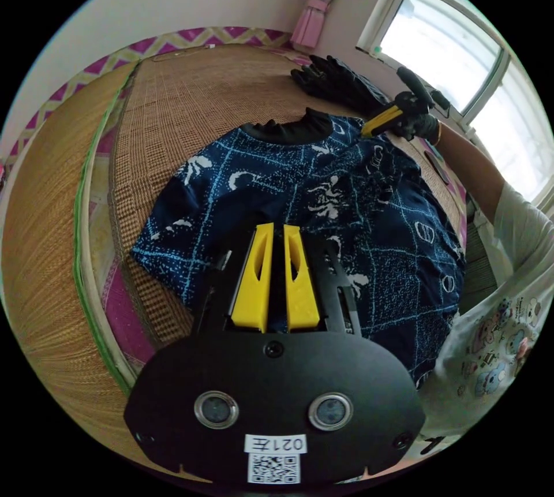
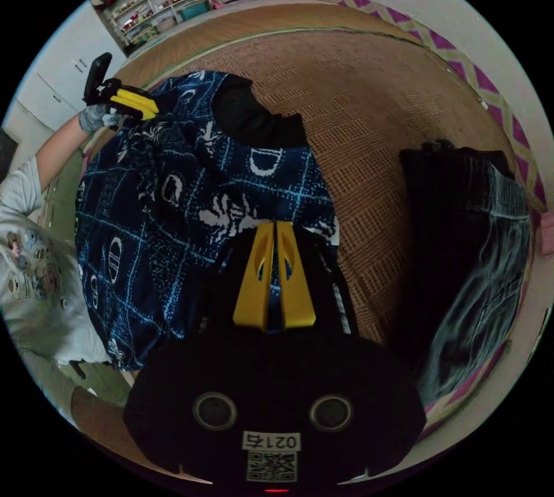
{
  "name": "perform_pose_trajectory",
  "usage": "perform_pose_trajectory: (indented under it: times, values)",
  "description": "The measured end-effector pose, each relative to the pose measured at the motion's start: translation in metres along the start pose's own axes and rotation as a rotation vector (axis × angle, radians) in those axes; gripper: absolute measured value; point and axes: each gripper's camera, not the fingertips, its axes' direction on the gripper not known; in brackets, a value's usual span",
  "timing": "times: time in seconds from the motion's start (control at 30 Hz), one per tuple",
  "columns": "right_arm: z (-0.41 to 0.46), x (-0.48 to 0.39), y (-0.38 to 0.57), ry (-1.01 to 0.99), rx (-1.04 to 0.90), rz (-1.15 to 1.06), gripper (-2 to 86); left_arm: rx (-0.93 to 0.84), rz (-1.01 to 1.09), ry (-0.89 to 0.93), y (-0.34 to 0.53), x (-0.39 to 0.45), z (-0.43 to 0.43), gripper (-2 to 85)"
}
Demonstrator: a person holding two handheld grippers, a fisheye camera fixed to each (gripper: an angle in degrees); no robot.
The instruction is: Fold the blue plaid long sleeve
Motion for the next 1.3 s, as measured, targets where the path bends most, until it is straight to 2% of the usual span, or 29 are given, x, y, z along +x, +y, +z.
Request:
perform_pose_trajectory:
  times: [0.13,0.23,0.33,0.47,0.5,0.63,0.8,0.9,0.97,1.13,1.3]
  values:
    - [-0.037,-0.011,0.034,0.005,0.119,0.057,4.4,0.008,-0.006,0.012,0.011,0.005,-0.013,1.3]
    - [-0.063,-0.053,0.059,-0.079,0.187,-0.061,2.7,0.118,-0.020,0.129,0.019,0.017,-0.031,0.0]
    - [-0.057,-0.105,0.071,-0.078,0.139,-0.168,1.6,0.129,0.034,0.152,0.017,0.043,-0.031,-0.1]
    - [-0.011,-0.142,0.089,0.006,-0.066,-0.186,0.7,-0.058,0.052,0.088,0.029,0.059,-0.002,0.5]
    - [-0.014,-0.145,0.094,0.005,-0.004,-0.172,0.6,-0.027,0.021,0.113,0.038,0.057,-0.006,0.3]
    - [-0.014,-0.165,0.107,0.029,0.022,-0.125,-0.2,-0.030,0.007,0.092,0.058,0.067,-0.019,-0.5]
    - [-0.018,-0.227,0.099,0.203,-0.009,-0.164,0.0,-0.017,0.030,0.068,0.084,0.101,-0.044,-0.8]
    - [-0.020,-0.270,0.090,0.386,0.018,-0.117,0.5,0.041,0.003,0.057,0.103,0.124,-0.064,-0.9]
    - [0.003,-0.293,0.083,0.491,-0.068,-0.093,0.6,0.058,-0.036,0.013,0.115,0.138,-0.072,-0.9]
    - [0.024,-0.321,0.086,0.585,-0.079,-0.028,0.2,0.069,-0.050,-0.063,0.153,0.182,-0.094,-1.0]
    - [0.006,-0.366,0.094,0.647,-0.054,0.019,2.8,0.078,-0.052,-0.051,0.207,0.224,-0.127,-1.0]
